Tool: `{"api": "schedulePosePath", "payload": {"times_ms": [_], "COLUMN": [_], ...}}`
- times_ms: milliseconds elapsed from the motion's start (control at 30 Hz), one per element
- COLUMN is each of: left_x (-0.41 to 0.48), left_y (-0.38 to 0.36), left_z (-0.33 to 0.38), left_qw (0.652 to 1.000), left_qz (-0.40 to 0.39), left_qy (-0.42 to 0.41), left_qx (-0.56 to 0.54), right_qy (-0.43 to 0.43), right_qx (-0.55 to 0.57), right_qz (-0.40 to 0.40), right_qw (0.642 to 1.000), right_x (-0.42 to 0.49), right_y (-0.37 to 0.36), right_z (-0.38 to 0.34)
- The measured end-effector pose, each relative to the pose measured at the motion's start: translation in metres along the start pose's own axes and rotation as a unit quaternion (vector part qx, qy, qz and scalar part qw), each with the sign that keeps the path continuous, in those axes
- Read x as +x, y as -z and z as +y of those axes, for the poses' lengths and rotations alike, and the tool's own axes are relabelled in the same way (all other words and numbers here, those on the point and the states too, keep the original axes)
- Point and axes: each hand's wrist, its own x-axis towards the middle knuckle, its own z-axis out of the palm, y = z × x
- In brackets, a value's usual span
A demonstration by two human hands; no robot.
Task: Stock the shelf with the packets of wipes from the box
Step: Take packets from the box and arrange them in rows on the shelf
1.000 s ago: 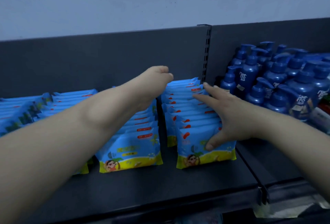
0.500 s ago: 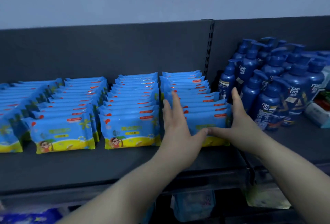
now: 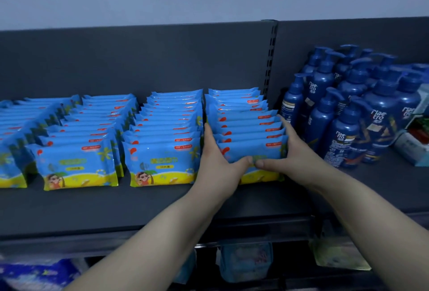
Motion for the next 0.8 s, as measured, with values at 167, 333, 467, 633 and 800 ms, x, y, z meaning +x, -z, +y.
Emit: {"api": "schedulePosePath", "payload": {"times_ms": [167,333,467,633,800], "left_x": [0.005,0.003,0.003,-0.01,-0.035], "left_y": [-0.002,0.0,-0.004,-0.002,-0.001], "left_z": [-0.003,-0.004,0.0,0.009,0.039], "left_qw": [0.998,0.998,0.998,0.999,0.985], "left_qz": [-0.006,-0.004,0.006,0.005,0.02], "left_qy": [0.017,0.032,0.025,0.031,-0.056], "left_qx": [-0.062,-0.051,-0.062,0.026,0.163], "right_qy": [-0.013,-0.024,-0.009,-0.029,0.003], "right_qx": [0.012,0.011,-0.008,-0.022,-0.075], "right_qz": [-0.023,-0.047,-0.05,-0.013,0.043], "right_qw": [1.0,0.999,0.999,0.999,0.996], "right_x": [0.003,0.002,0.002,-0.007,-0.014], "right_y": [0.003,0.01,0.008,0.008,0.003], "right_z": [0.004,0.007,0.009,0.004,-0.001]}}
